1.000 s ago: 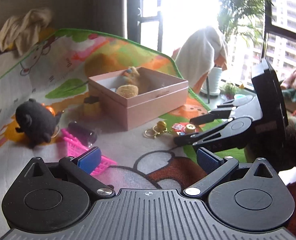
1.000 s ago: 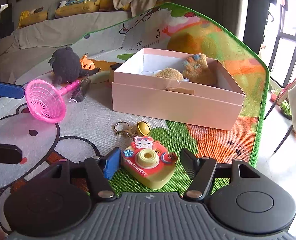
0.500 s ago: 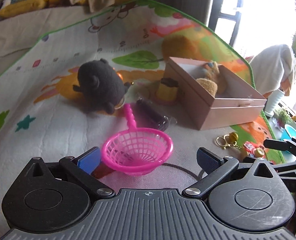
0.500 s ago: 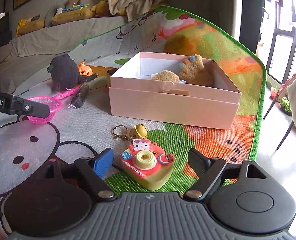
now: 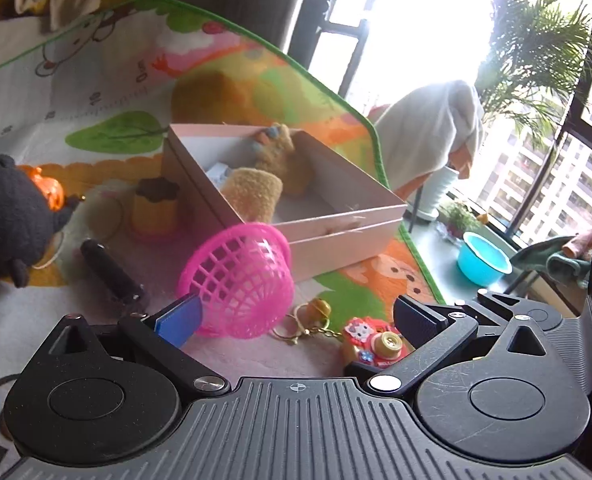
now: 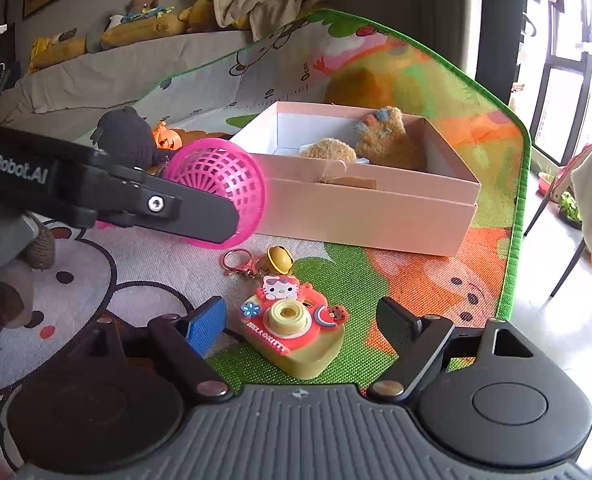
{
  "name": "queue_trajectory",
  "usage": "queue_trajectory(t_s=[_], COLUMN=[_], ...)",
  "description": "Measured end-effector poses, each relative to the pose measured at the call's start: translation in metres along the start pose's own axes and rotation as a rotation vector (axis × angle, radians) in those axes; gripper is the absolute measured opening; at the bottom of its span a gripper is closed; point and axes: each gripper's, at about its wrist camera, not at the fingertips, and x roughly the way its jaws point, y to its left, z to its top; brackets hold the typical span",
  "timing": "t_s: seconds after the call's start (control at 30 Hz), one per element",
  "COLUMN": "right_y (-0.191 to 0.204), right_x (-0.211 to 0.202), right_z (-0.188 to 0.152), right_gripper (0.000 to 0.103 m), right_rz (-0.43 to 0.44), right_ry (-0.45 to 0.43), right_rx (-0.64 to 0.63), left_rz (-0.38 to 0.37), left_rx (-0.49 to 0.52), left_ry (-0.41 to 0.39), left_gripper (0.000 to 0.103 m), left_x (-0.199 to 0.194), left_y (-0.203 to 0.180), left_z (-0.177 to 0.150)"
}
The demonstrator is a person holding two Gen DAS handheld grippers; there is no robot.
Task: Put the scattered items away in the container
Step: 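Close the left tool on the pink net handle and lift it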
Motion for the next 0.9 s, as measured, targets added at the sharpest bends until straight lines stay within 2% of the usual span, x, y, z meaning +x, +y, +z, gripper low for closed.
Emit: queue_trajectory(t_s=[0.07,0.2,0.33,0.5,0.63,0.8,0.83,0.87,0.9], right_y=[0.000,0.000,0.001,0.001,0.000,0.000,0.000,0.000,0.000], right_x=[0.001,0.001,0.002,0.003,0.002,0.003,0.004,0.004,0.004], right_z=[0.001,0.001,0.001,0.001,0.001,0.001,0.001,0.001,0.001], right_gripper=[0.083,0.083,0.084,0.085,0.086,0.087,0.087,0.087,0.087], right_rz=[-0.001,0.000,0.003,-0.003,-0.005,0.000,0.000,0.001,0.001], right_ry=[0.002,0.005,0.013,0.017,0.014,0.018,0.019,0.019,0.020], right_rx=[0.000,0.000,0.000,0.001,0.004,0.004,0.005,0.005,0.005], left_rz=[-0.012,0.047,0.138,0.286,0.350,0.354,0.355,0.352,0.346], left_rx=[-0.005,0.037,0.179,0.345,0.346,0.336,0.337,0.334,0.325], left_ry=[0.013,0.023,0.039,0.076,0.115,0.100,0.099,0.101,0.104], left_gripper=[0.103,0.103,0.103,0.103,0.103,0.103,0.099,0.082,0.072], left_x=[0.010,0.016,0.006,0.008,0.020,0.014,0.012,0.011,0.010], left_y=[0.002,0.005,0.005,0.009,0.021,0.027,0.027,0.029,0.030], left_z=[0.001,0.005,0.003,-0.009,-0.011,-0.012,-0.013,-0.013,-0.013])
